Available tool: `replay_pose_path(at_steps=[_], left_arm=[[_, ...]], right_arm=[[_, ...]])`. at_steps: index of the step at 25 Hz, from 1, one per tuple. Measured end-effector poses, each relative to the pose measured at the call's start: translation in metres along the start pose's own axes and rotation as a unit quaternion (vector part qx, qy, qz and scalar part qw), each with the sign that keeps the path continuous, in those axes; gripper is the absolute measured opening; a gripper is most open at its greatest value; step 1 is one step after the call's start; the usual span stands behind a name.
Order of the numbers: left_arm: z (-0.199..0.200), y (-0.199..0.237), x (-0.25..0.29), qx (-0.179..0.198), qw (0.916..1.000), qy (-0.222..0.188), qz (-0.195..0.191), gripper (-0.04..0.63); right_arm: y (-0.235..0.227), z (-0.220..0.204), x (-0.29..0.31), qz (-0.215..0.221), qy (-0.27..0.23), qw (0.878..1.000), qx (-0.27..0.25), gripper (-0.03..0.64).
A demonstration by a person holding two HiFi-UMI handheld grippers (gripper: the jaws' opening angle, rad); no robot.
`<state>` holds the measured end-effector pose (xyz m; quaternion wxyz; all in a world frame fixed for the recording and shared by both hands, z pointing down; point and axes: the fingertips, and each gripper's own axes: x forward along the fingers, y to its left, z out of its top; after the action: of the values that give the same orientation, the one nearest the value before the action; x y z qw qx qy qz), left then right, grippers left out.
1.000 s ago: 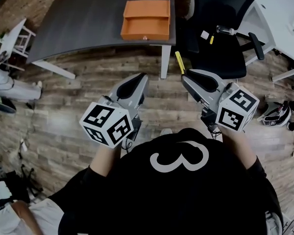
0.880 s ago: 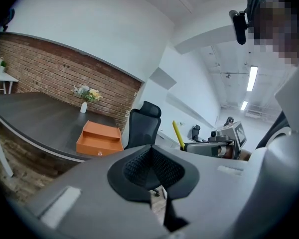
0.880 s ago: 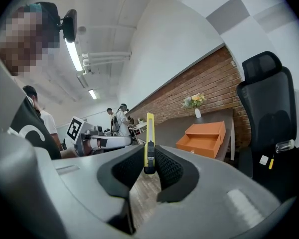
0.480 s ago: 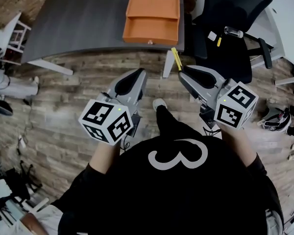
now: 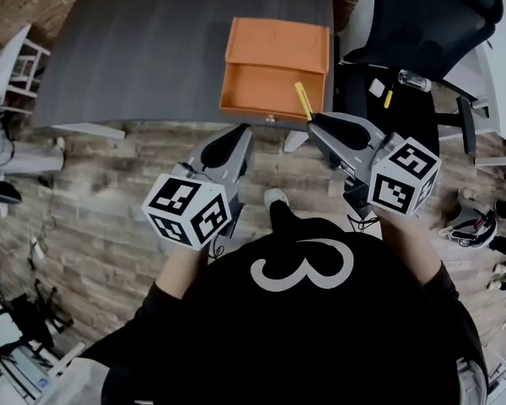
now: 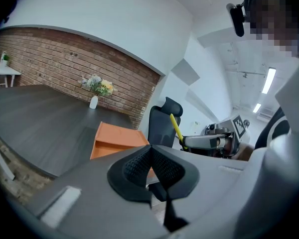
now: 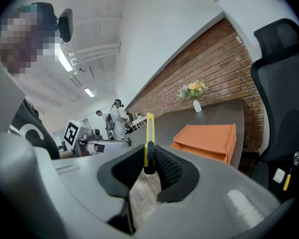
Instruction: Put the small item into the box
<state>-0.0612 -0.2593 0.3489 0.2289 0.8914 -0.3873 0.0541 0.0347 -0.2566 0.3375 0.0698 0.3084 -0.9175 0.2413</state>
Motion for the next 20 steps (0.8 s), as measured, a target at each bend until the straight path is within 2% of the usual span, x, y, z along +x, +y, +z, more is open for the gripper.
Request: replay_pose_path(at_steps=[3, 6, 13, 20], left_arm=[[0.006, 0.018, 0.017, -0.006, 1.0000, 0.004, 0.005, 0.012], [0.010, 0.033, 0.032, -0.006, 0.9998, 0.012, 0.011, 0.012], [0.005, 0.051, 0.051, -0.012, 0.9990, 0.035, 0.026, 0.012], [-0.008, 0.063, 0.051, -0.030, 0.9974, 0.054, 0.036, 0.012]], right_arm=[[-0.022, 0.006, 0.016, -0.001, 0.015, 1.000, -0.006, 0.066], [-0.042, 0.008, 0.036, -0.005, 0.037, 0.999, -0.039, 0.066], [-0.079, -0.012, 0.072, -0.007, 0.098, 0.992, -0.077, 0.067], [-0.106, -0.041, 0.097, -0.037, 0.168, 0.976, -0.135, 0.067]])
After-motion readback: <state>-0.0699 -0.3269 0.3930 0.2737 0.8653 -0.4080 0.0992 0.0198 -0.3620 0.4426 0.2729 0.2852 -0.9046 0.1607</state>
